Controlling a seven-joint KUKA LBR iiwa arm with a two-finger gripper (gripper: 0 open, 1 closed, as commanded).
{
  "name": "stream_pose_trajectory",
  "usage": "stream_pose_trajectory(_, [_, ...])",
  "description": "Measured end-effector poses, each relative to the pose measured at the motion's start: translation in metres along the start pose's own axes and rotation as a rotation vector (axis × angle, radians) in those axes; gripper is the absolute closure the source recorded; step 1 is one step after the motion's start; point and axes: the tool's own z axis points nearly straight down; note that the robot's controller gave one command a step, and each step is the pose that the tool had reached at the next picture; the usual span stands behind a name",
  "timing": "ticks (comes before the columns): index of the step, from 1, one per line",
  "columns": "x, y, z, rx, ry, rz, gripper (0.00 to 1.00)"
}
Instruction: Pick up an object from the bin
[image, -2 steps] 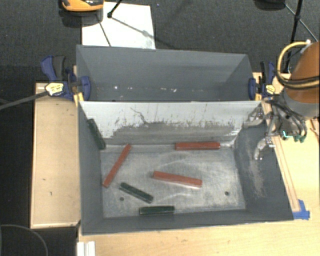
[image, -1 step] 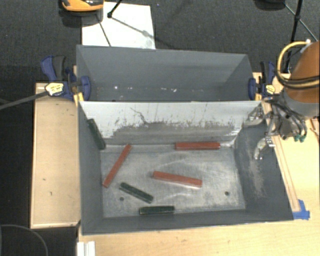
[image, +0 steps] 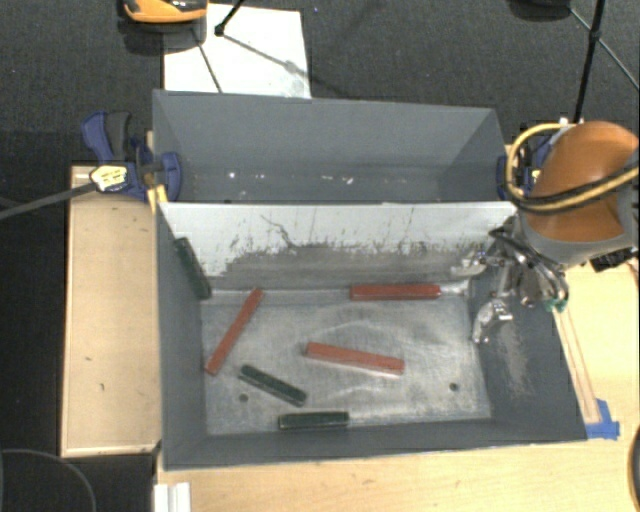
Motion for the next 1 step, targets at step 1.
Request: stream_pose_trajectory(1, [0.0193, 0.0356, 0.0423, -0.003, 0.006, 0.118, 0.0])
